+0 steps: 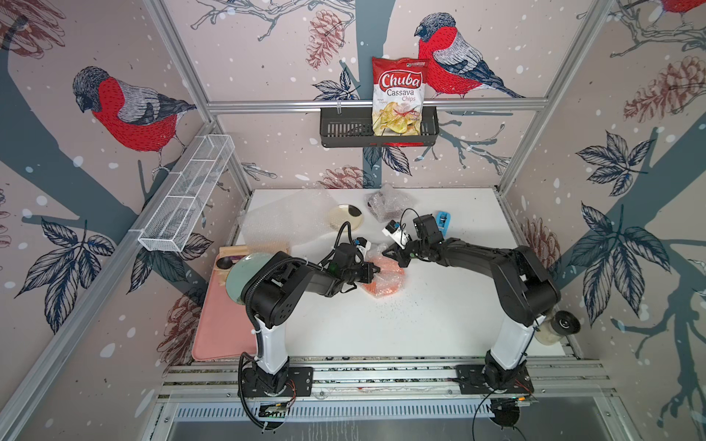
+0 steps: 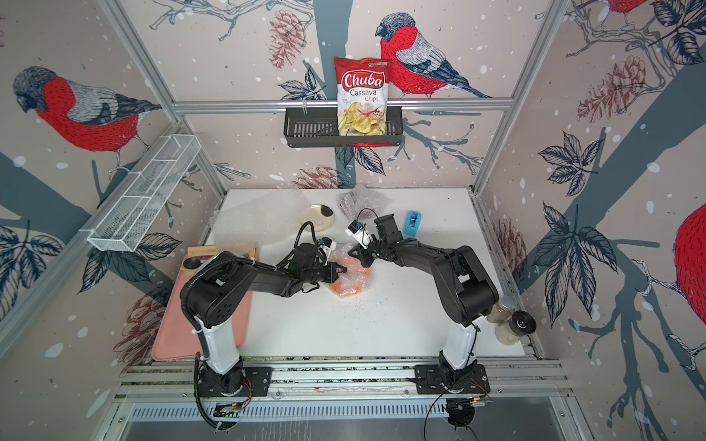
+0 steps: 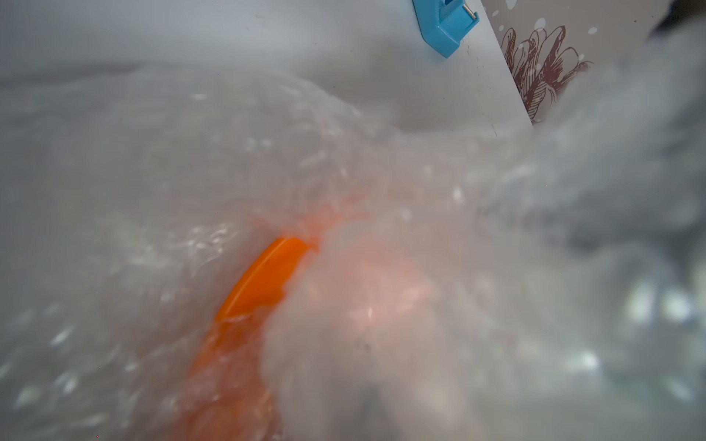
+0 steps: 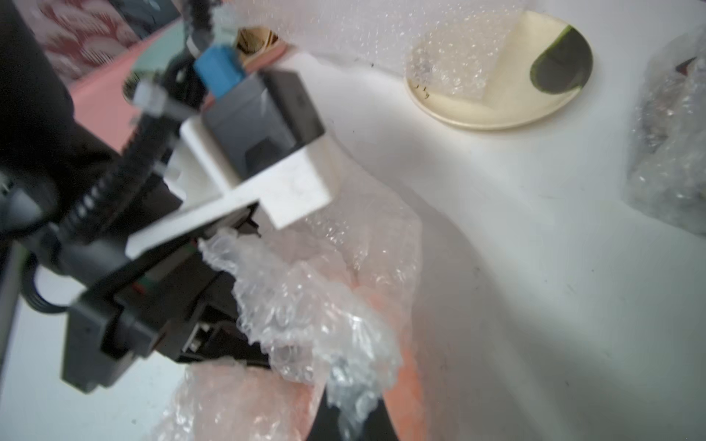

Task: Wrap dinner plates in bubble wrap
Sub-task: Wrap the plate in the bubble wrap.

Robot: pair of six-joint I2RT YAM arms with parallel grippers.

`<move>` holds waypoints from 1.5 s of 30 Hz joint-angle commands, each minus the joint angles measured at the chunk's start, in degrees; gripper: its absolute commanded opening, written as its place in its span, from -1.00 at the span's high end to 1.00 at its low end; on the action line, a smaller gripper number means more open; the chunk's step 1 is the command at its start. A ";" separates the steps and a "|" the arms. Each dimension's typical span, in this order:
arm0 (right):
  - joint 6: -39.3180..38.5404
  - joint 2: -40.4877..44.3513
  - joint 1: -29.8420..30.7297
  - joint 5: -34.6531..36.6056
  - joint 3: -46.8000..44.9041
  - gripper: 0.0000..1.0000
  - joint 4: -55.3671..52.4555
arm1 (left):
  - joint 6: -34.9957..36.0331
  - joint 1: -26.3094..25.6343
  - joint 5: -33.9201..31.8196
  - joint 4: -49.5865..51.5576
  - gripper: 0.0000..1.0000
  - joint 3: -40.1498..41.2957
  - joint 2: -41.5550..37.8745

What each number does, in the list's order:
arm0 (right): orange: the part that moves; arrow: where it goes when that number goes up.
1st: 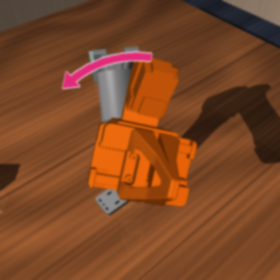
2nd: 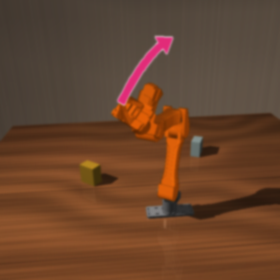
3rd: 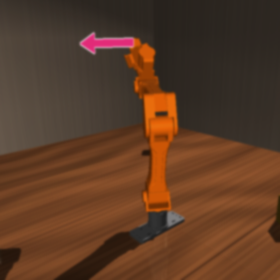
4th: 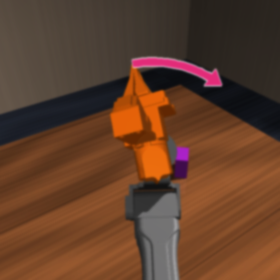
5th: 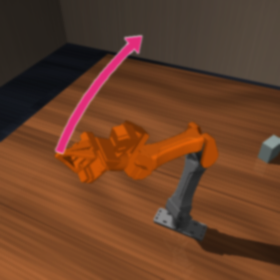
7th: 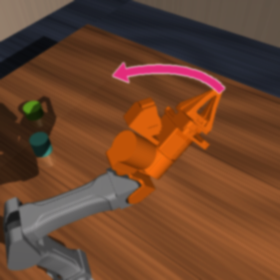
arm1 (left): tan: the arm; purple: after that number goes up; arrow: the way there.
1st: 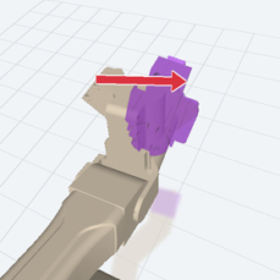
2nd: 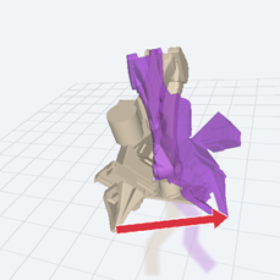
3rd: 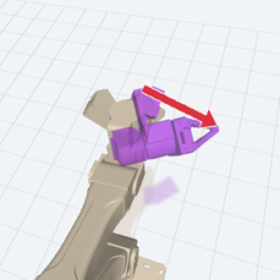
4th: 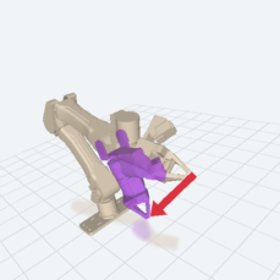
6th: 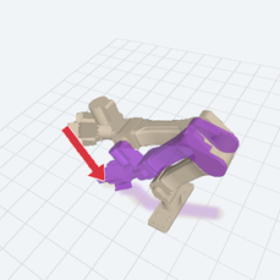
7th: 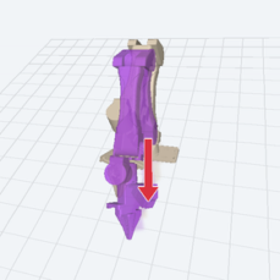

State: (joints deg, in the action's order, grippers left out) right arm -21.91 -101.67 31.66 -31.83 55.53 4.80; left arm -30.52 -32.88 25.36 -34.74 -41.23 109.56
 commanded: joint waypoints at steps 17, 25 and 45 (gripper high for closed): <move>-34.15 -3.63 22.45 44.33 -23.42 1.00 13.12 | -14.91 3.36 -2.42 3.69 0.45 8.87 -8.21; -34.72 -4.50 23.43 45.37 -23.15 1.00 14.23 | -23.23 3.06 -0.83 -3.46 -0.49 9.40 -11.29; -35.25 2.89 23.71 46.15 -21.08 0.51 14.17 | -15.98 -2.87 -8.73 23.81 1.00 -1.63 -4.91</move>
State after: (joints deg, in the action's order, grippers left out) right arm -58.19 -99.66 55.55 15.57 34.68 30.35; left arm -46.74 -35.42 15.29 -19.75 -44.12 103.37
